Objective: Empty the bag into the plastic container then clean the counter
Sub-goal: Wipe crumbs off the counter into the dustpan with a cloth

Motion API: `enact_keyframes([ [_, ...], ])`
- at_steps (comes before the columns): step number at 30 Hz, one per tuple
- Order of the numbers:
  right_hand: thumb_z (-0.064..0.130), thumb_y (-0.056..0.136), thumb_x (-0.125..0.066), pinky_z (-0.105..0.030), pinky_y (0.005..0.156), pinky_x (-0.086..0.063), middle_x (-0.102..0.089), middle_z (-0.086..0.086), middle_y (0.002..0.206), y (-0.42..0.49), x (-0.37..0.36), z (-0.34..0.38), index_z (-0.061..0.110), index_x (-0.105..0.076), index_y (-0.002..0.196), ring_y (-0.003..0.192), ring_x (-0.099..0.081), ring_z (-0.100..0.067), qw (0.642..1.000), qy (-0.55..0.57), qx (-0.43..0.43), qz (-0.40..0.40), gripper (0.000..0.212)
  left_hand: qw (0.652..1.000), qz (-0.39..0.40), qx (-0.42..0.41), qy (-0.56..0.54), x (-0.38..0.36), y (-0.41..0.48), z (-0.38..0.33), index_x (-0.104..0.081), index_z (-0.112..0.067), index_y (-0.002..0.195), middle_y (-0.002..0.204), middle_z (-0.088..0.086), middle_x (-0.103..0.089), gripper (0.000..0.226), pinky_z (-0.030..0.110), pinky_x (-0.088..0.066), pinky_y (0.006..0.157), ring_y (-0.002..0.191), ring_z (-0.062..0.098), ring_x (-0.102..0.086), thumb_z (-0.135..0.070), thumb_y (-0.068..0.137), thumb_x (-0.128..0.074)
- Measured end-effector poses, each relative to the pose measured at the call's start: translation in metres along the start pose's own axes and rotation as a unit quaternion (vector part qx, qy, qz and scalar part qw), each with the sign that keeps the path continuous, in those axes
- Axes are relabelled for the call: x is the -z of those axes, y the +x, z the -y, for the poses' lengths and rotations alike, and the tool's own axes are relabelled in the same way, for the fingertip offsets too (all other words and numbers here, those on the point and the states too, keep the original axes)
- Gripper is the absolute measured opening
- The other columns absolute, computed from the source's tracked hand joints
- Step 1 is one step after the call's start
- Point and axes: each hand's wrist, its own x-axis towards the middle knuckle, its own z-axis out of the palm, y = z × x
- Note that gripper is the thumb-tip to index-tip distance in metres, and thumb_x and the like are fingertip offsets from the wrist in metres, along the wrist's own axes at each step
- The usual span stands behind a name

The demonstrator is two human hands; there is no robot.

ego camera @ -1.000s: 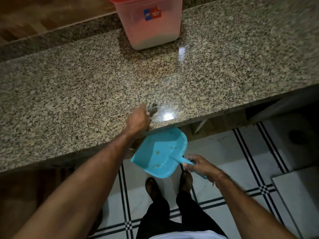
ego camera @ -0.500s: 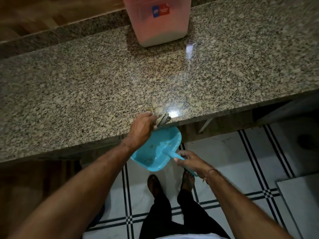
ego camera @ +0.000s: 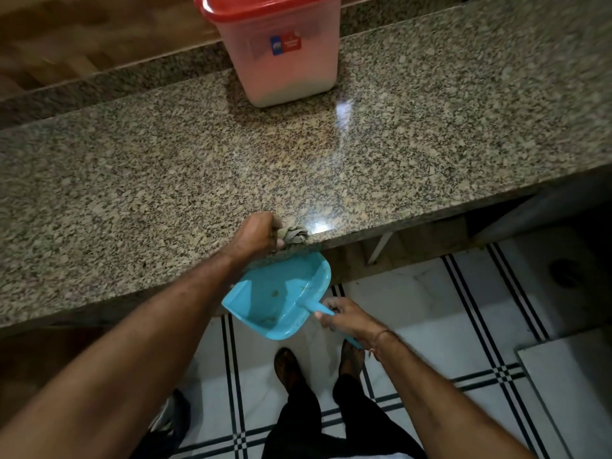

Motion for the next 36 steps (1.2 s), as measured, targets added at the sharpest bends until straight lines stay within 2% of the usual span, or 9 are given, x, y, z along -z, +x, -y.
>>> enact_keyframes([
  [4,0.022,0.096,-0.07,-0.016,0.059,-0.042,-0.058,0.004,0.075,0.0,0.006,-0.002,0.021,-0.06,0.079,0.067,-0.051,-0.007,1.0,-0.01,-0.009,0.009,0.02,0.999,-0.003,-0.024,-0.034,0.002,-0.011,-0.001,-0.07,-0.006,0.115,0.106,0.008,-0.072,0.029,0.029,-0.056,0.087,0.088,0.012,-0.062,-0.015,0.087,-0.076],
  [7,0.021,0.096,-0.07,-0.017,0.061,-0.043,-0.058,0.0,0.079,0.004,0.008,0.0,0.018,-0.061,0.084,0.07,-0.051,-0.009,1.0,-0.007,-0.009,0.007,0.016,0.995,-0.056,-0.004,-0.079,0.003,-0.007,0.003,-0.074,-0.013,0.111,0.113,0.004,-0.073,0.023,0.022,-0.052,0.08,0.09,0.008,-0.064,-0.018,0.088,-0.075],
  [12,0.024,0.097,-0.069,-0.013,0.06,-0.044,-0.059,0.002,0.081,0.005,0.011,-0.002,0.015,-0.062,0.089,0.073,-0.053,-0.007,1.0,-0.018,-0.009,0.009,0.013,0.998,-0.035,-0.029,-0.049,-0.018,-0.013,0.011,-0.07,-0.013,0.124,0.125,0.009,-0.07,0.034,0.018,-0.052,0.088,0.101,0.011,-0.066,-0.015,0.09,-0.073],
  [18,0.029,0.096,-0.069,-0.018,0.064,-0.046,-0.061,0.004,0.082,0.0,0.012,0.0,0.017,-0.063,0.092,0.075,-0.055,-0.007,0.999,-0.04,-0.016,0.004,0.014,1.0,0.015,-0.004,-0.016,-0.006,0.0,0.001,-0.067,-0.001,0.117,0.107,0.012,-0.07,0.029,0.012,-0.042,0.064,0.084,0.011,-0.058,-0.013,0.092,-0.071],
  [22,0.026,0.098,-0.068,-0.009,0.056,-0.044,-0.06,0.004,0.081,-0.006,0.015,0.0,0.015,-0.063,0.094,0.071,-0.054,-0.005,0.999,-0.043,-0.014,0.0,0.013,1.0,0.007,0.02,-0.018,-0.001,0.007,-0.003,-0.068,-0.001,0.114,0.109,0.014,-0.07,0.028,0.021,-0.046,0.072,0.086,0.014,-0.058,-0.01,0.089,-0.074],
  [28,0.026,0.096,-0.07,-0.018,0.063,-0.045,-0.061,0.004,0.079,-0.007,0.021,-0.005,0.015,-0.061,0.091,0.072,-0.054,-0.008,0.999,-0.048,-0.01,-0.006,0.015,0.998,-0.034,-0.001,-0.054,-0.006,-0.024,0.002,-0.071,-0.003,0.112,0.107,0.01,-0.072,0.023,0.034,-0.054,0.095,0.097,0.019,-0.067,-0.009,0.089,-0.074],
  [31,0.028,0.096,-0.07,-0.018,0.063,-0.046,-0.062,0.002,0.082,-0.005,0.02,-0.004,0.014,-0.063,0.095,0.073,-0.054,-0.008,0.999,-0.041,-0.011,-0.003,0.015,0.991,-0.059,0.028,-0.118,0.002,-0.022,0.008,-0.072,-0.012,0.11,0.104,0.005,-0.072,0.019,0.038,-0.058,0.091,0.094,0.016,-0.067,-0.013,0.091,-0.071],
  [34,0.03,0.096,-0.07,-0.019,0.064,-0.046,-0.061,0.002,0.083,-0.003,0.018,-0.006,0.014,-0.063,0.096,0.074,-0.055,-0.008,0.999,-0.03,-0.01,0.004,0.017,0.997,-0.033,0.033,-0.066,-0.004,-0.013,0.006,-0.071,-0.013,0.118,0.116,0.009,-0.072,0.026,0.032,-0.053,0.086,0.097,0.018,-0.065,-0.019,0.092,-0.072],
  [36,0.03,0.096,-0.07,-0.018,0.063,-0.045,-0.06,0.003,0.083,-0.003,0.018,-0.006,0.015,-0.063,0.095,0.074,-0.055,-0.008,0.999,-0.031,-0.012,0.007,0.017,0.999,-0.026,0.03,-0.011,-0.012,-0.01,0.001,-0.068,-0.016,0.126,0.121,0.008,-0.071,0.034,0.035,-0.053,0.097,0.105,0.021,-0.066,-0.022,0.092,-0.072],
])
